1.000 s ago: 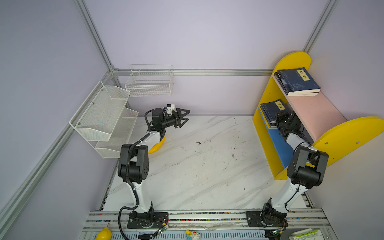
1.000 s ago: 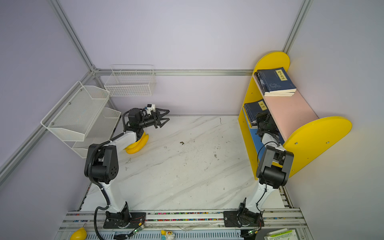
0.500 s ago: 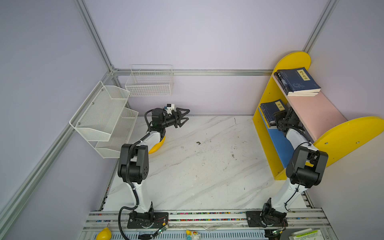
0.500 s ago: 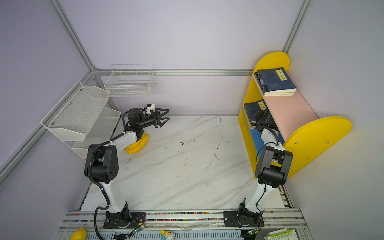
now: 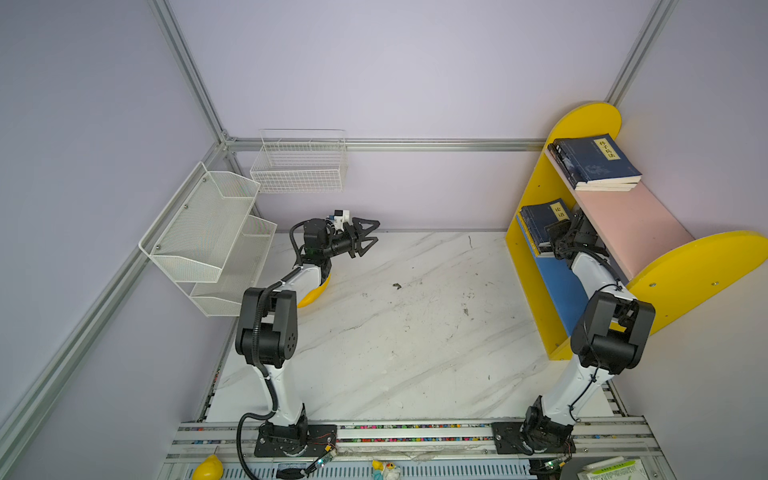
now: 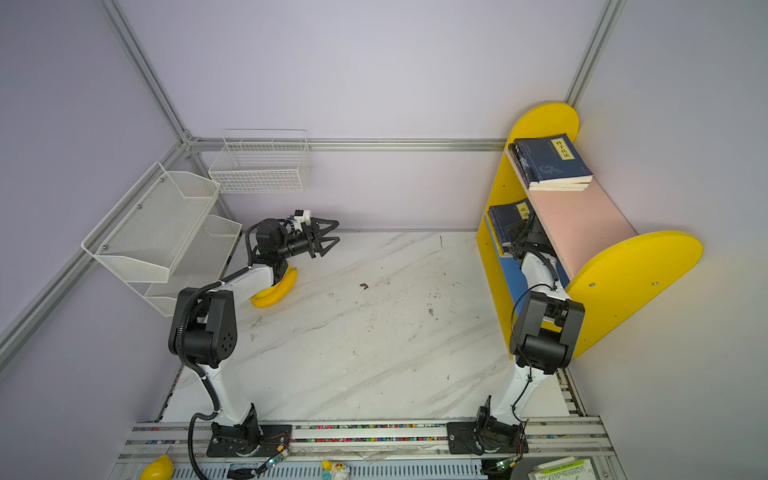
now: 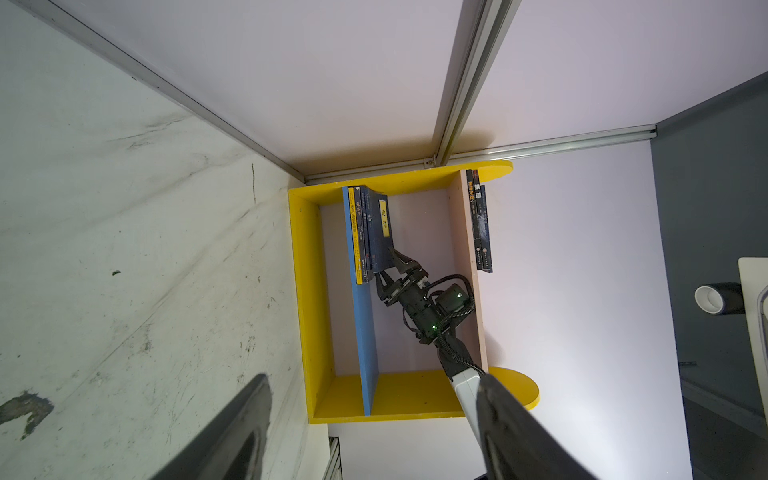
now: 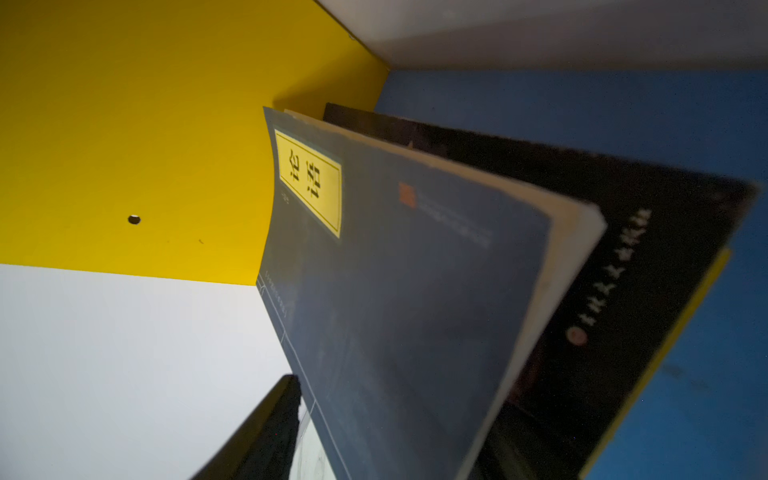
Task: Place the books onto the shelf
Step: 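Press the paperback flat on the stack and open the right gripper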
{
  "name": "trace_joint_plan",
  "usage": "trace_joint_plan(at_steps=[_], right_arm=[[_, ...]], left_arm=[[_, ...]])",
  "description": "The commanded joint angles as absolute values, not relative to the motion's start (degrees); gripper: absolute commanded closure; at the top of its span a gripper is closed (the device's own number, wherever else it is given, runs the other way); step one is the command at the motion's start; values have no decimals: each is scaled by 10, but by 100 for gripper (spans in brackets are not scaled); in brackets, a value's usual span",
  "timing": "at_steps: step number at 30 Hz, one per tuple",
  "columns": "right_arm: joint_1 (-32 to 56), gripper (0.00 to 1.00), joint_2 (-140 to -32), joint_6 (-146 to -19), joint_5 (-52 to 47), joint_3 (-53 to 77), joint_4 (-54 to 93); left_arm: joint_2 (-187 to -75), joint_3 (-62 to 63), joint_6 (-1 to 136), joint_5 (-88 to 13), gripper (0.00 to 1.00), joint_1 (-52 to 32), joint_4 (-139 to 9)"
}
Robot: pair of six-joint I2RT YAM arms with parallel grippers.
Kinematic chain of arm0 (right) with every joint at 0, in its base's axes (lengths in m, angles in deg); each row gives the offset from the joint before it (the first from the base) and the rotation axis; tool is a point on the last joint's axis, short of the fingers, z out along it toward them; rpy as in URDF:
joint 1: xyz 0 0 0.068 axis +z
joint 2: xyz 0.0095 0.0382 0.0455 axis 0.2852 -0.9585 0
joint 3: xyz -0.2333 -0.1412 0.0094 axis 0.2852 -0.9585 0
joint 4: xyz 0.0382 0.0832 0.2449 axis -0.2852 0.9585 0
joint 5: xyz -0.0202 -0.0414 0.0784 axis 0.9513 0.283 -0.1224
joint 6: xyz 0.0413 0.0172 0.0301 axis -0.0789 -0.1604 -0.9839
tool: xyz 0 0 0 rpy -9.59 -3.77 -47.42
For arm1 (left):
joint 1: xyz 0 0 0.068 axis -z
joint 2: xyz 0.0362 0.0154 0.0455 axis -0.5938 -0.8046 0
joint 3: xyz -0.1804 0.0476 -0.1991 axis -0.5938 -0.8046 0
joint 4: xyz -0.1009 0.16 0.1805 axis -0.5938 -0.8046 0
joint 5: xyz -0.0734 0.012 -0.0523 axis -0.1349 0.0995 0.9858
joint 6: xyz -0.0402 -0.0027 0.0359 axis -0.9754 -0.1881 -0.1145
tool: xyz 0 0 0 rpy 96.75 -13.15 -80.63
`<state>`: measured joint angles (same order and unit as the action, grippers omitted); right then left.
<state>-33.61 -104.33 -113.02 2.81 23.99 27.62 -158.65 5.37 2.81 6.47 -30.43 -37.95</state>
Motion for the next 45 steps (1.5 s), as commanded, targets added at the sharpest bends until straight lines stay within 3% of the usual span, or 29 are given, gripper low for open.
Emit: trace_joint_plan(at_steps=[1,14,28,45], right_arm=[[-337,34,-1034,-1123,65,291,349],[-337,27,-1024,-1124,114,307,396],[-337,27,-967,-1154,174,250,382],[-337,27,-911,-1133,137,190,317]], left_arm=[[-1567,29,24,75,24,-309,-350],[-1569,16,12,76,24,-309,-329],[-1570,5,-1,74,23,-308,-308],[-1573,3,-7,82,24,-308,-294]])
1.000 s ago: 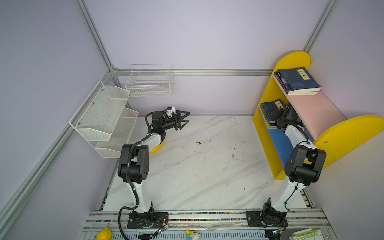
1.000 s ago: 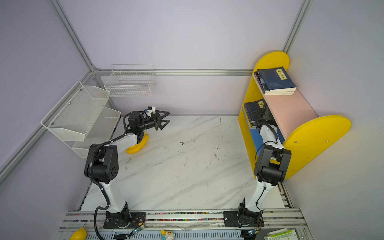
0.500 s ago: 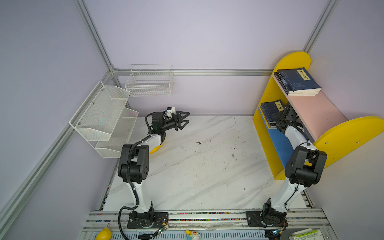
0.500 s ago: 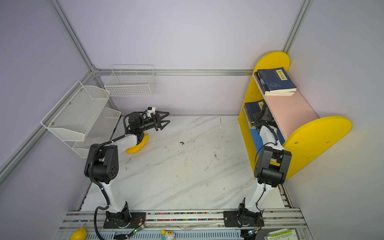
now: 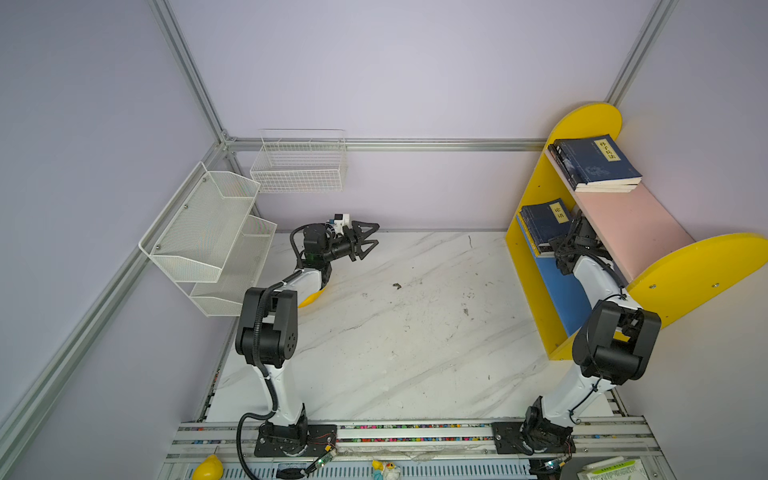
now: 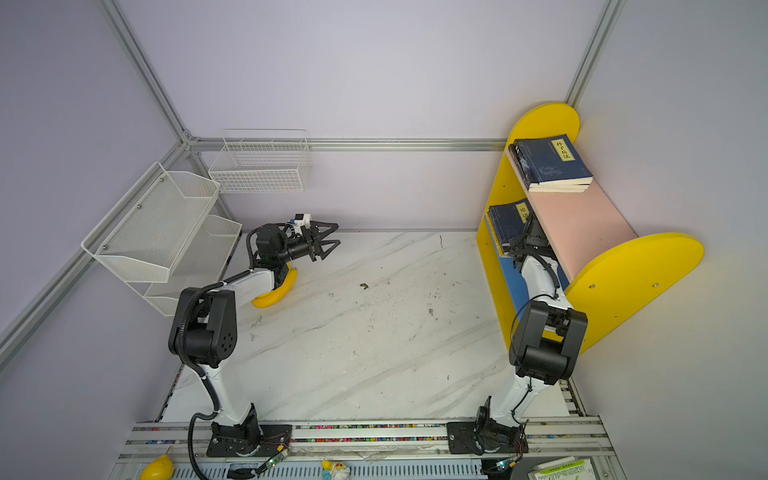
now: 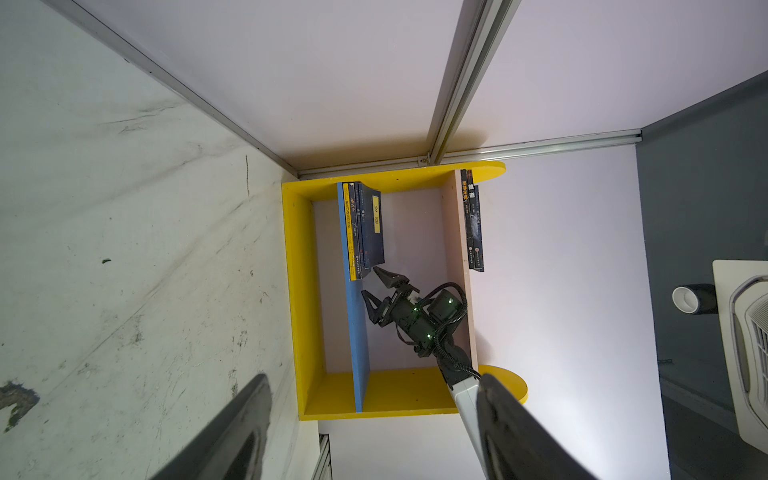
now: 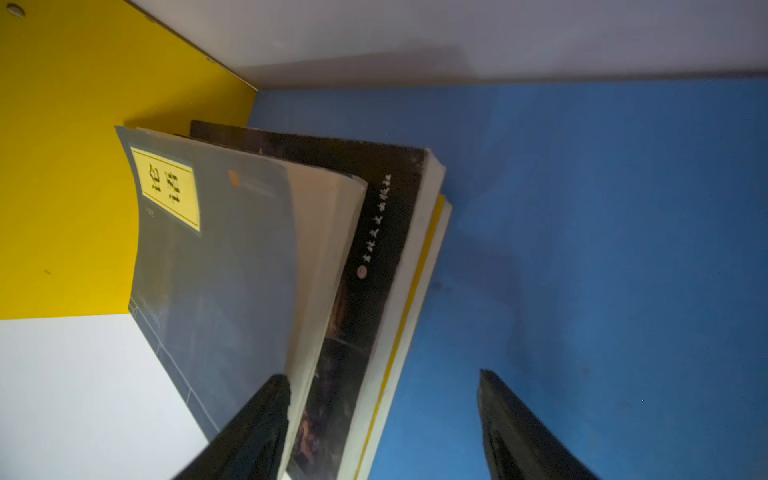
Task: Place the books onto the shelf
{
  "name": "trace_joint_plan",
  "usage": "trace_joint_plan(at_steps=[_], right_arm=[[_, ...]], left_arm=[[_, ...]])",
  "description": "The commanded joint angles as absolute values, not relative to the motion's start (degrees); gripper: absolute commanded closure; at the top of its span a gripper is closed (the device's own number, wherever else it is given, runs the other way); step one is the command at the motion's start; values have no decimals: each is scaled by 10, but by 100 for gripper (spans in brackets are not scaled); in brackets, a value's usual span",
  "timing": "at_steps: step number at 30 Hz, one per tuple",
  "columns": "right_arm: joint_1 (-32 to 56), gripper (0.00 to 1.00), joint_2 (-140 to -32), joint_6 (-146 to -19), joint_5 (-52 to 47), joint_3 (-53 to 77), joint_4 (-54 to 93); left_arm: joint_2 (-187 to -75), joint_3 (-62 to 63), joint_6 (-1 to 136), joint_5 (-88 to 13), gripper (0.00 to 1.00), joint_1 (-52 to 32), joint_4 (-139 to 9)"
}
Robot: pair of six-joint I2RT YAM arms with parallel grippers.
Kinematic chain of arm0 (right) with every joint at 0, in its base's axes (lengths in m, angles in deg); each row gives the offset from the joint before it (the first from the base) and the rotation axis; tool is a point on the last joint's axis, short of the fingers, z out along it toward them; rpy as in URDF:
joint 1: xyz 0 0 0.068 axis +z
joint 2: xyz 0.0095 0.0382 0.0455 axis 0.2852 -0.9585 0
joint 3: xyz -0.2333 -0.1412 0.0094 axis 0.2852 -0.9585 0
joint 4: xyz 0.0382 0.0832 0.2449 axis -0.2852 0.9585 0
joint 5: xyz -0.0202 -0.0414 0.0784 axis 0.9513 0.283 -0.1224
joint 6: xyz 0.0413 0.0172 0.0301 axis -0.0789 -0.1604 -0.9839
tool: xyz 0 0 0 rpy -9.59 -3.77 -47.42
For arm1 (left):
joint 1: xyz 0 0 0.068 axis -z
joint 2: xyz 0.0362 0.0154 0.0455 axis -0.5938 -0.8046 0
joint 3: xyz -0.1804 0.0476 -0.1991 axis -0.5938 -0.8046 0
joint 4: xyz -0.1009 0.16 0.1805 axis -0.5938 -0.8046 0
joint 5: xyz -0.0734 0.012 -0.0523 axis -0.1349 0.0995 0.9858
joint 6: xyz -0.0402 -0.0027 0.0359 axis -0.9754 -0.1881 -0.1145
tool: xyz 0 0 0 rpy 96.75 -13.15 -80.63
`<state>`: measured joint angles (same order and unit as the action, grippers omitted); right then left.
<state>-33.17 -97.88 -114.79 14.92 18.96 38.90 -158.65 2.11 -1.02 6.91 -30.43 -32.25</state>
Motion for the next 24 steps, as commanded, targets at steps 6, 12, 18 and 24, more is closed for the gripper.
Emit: trace_joint_plan(at_steps=[6,12,18,24], right_arm=[[-329,25,-869,-1060,25,161,325],[-300,20,-785,-1025,-108,83,364],[-138,8,-739,-1084,-159,-7,265],[-8,3,-764,-1045,2,-19,217]], left_arm=[[-1563,14,41,86,21,-308,-348],[-1543,24,133,90,13,-304,-435],[-1496,21,241,87,0,-299,-539],[-1386,50,508,-101,0,-258,-805]])
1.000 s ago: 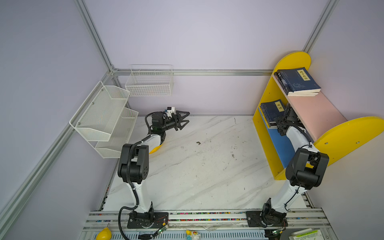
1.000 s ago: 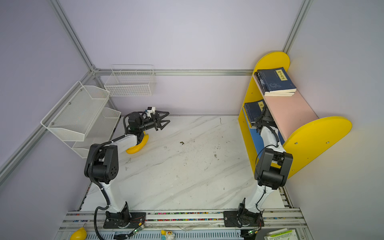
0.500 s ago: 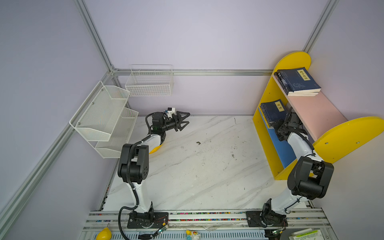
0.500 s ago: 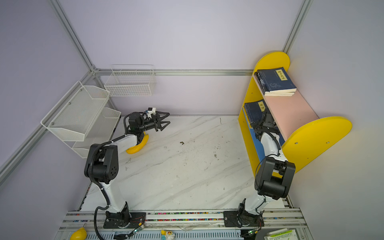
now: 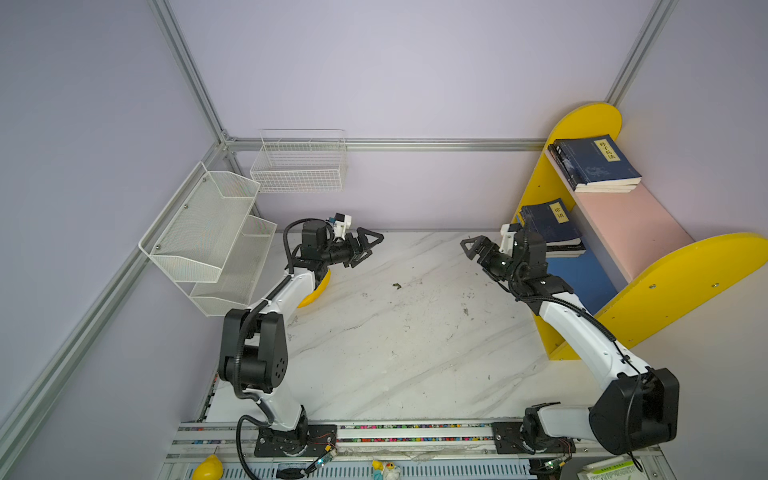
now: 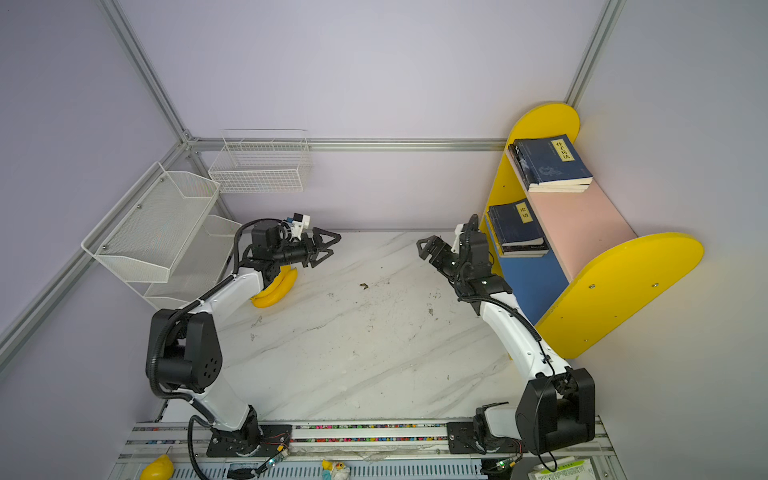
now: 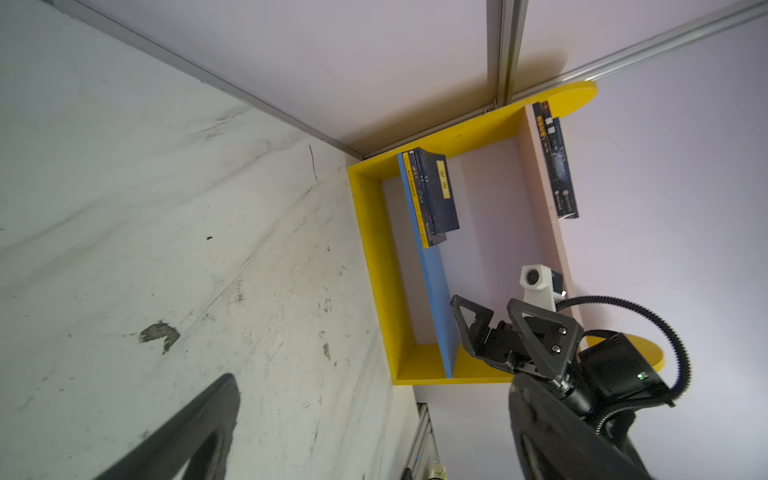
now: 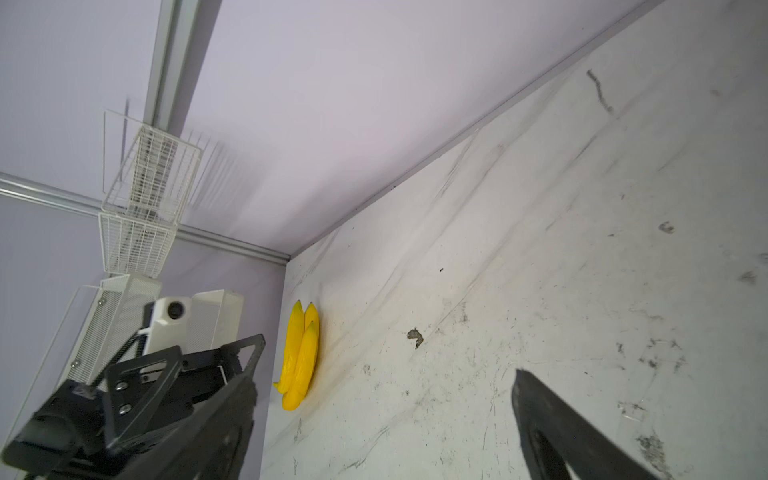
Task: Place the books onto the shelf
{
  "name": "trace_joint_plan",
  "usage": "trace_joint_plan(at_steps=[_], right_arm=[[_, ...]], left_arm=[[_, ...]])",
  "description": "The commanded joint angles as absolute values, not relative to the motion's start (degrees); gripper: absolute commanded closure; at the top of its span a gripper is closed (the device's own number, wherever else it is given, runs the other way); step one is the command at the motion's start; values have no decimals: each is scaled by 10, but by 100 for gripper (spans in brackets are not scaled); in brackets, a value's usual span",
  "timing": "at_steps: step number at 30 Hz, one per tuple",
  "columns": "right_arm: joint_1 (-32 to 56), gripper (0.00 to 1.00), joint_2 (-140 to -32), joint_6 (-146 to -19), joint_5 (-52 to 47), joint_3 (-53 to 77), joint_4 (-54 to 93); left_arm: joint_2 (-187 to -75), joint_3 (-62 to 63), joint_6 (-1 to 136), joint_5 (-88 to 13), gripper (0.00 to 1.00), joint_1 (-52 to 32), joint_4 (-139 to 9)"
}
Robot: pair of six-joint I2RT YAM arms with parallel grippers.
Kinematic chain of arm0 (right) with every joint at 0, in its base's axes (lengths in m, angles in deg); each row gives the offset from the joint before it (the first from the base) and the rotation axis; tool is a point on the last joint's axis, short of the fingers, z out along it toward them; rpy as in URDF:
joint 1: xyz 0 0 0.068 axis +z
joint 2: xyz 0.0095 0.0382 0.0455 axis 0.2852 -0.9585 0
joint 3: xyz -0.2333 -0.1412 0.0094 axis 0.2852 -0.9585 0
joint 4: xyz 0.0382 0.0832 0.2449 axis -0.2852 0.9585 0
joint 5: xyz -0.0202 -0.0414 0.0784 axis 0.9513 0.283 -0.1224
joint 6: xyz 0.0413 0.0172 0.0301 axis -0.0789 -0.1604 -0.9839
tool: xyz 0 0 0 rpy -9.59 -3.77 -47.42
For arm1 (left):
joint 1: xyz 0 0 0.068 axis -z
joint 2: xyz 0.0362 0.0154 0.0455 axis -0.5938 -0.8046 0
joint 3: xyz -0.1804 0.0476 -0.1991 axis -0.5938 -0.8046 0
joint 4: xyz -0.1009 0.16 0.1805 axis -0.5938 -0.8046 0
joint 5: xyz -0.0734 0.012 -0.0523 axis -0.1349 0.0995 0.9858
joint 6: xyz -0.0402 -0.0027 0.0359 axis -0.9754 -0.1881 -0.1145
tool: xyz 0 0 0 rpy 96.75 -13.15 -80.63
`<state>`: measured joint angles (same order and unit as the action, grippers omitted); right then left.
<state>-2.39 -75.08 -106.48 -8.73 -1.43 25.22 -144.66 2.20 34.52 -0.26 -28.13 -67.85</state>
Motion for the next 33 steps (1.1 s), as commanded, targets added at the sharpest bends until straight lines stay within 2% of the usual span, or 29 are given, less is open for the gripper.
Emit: trace_joint_plan(at_steps=[1,4,6,10,12,15,19,22,25,28,32,33], right_arm=[[8,3,-776,-1023,42,-9,221],[55,3,-787,-948,161,10,224],[78,3,-789,-916,235,1,207],[92,3,-797,-885,330,-37,165],[98,3,-802,-864,356,-50,153],[103,3,-803,-822,380,-87,108],[103,3,-775,-787,377,-161,9],[103,3,-740,-767,371,-230,-87],[103,3,-713,-760,368,-258,-101],[103,3,-692,-752,377,-256,-66],[102,3,-667,-744,414,-281,-87],[97,3,-663,-742,426,-297,-107]], left_arm=[[-1354,36,532,-154,0,-253,-814],[-1233,-62,581,-369,0,-250,-787],[-1155,-153,624,-501,0,-250,-720],[-1055,-338,762,-665,0,-263,-554],[-1042,-395,772,-728,0,-275,-521],[-1059,-475,798,-753,0,-290,-449],[-1141,-549,791,-791,0,-297,-295],[-1225,-573,778,-815,0,-301,-181],[-1289,-571,809,-822,0,-307,-83],[-1361,-565,823,-746,0,-324,-32],[-1406,-525,821,-698,0,-339,-75],[-1396,-505,804,-694,0,-346,-134]])
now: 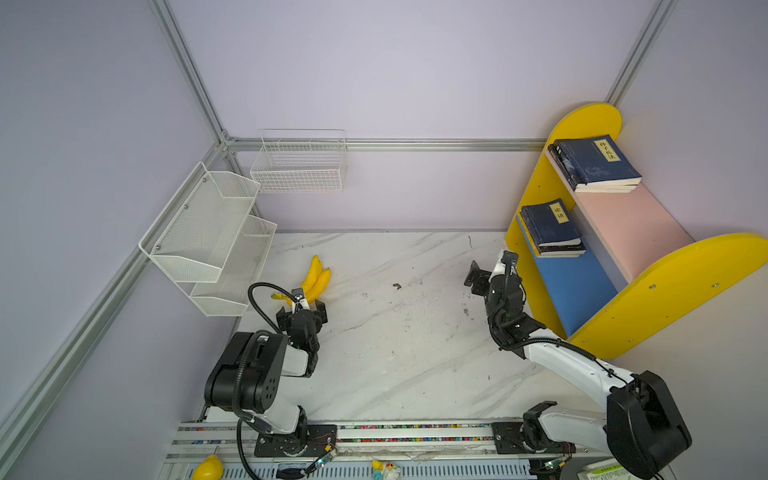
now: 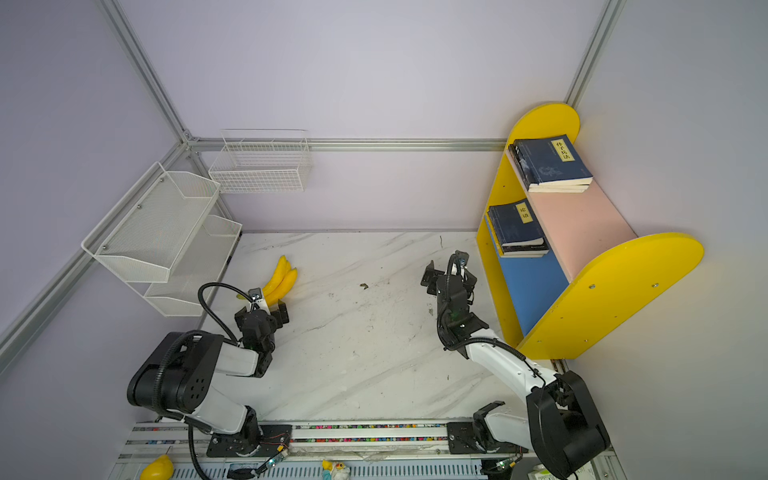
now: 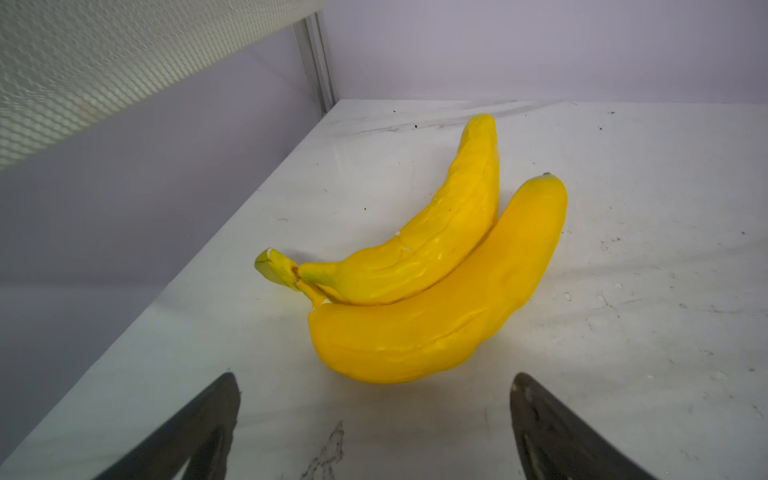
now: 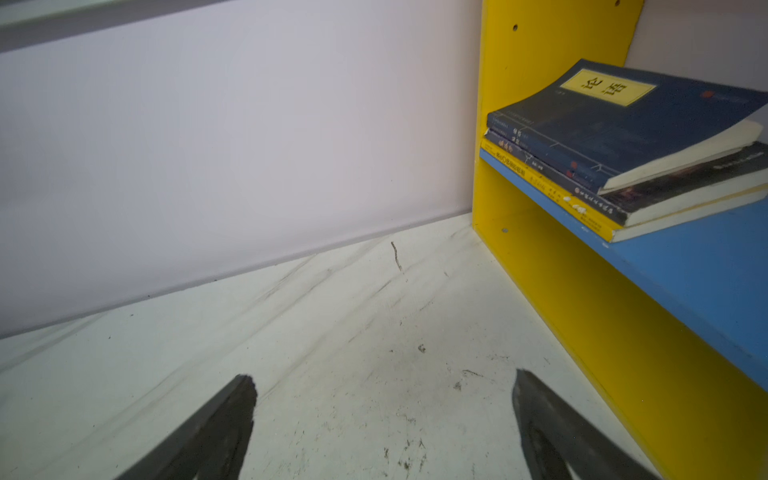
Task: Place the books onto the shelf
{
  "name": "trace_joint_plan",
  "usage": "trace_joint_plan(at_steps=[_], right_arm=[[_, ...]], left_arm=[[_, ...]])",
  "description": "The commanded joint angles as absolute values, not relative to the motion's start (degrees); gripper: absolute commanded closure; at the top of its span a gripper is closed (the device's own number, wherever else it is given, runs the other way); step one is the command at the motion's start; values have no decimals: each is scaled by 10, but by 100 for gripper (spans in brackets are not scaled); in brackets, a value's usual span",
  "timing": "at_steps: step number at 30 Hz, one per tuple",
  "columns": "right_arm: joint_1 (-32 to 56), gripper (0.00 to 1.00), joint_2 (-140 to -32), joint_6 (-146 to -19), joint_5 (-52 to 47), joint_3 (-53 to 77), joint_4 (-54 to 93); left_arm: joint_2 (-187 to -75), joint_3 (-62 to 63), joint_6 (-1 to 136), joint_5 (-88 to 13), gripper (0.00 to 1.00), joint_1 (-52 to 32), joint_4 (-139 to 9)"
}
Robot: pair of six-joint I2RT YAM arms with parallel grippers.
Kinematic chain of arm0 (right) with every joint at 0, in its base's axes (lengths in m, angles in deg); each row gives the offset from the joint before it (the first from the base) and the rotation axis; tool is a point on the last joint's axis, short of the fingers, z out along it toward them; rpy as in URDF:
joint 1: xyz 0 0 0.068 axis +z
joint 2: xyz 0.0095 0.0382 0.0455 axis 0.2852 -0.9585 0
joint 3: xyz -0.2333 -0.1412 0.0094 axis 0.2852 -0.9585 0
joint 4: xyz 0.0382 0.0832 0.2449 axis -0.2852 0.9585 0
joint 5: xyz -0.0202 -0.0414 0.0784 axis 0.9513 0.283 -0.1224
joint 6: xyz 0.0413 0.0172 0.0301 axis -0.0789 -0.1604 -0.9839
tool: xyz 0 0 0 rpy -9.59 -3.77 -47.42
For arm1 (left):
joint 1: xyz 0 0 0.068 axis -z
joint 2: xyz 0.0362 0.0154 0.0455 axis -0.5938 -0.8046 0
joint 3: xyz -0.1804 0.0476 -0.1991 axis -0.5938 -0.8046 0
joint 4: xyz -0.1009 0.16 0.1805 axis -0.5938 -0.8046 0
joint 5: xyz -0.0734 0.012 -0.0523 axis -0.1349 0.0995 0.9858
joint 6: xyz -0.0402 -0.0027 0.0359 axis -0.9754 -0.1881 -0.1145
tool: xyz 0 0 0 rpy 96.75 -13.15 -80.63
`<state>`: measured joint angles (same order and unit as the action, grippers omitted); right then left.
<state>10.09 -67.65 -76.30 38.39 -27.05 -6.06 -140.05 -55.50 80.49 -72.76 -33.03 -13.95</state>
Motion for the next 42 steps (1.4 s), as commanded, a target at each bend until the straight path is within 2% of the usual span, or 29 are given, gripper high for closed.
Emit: trace_joint_plan(at_steps=[1,4,7,15,20,22,24,26,27,42], right_arm=[[83,3,-661,-738,420,-315,-138],[14,2,-677,-750,376,-381,-251],[-28,3,-716,-729,377,-422,-355],[-43,3,-908,-616,353,-457,-633],[-58,3,-1033,-590,315,-448,-763],[-59,3,-996,-625,294,-439,-664],[-63,3,-1023,-598,295,-423,-693],[-82,3,-1004,-637,243,-379,-561],[-106,3,-1003,-647,212,-374,-553],[-109,3,-1001,-633,220,-381,-571]], left_arm=[[-1383,-494,790,-686,0,-352,-174],[-1395,-511,804,-678,0,-356,-117],[-1390,-506,798,-679,0,-356,-137],[-1389,-508,801,-679,0,-355,-133],[-1389,-508,802,-680,0,-355,-133],[-1389,-508,802,-680,0,-355,-133],[-1390,-507,802,-680,1,-355,-133],[-1390,-507,802,-681,0,-355,-132],[-1392,-507,802,-680,0,-355,-133],[-1392,-506,802,-681,0,-355,-133]])
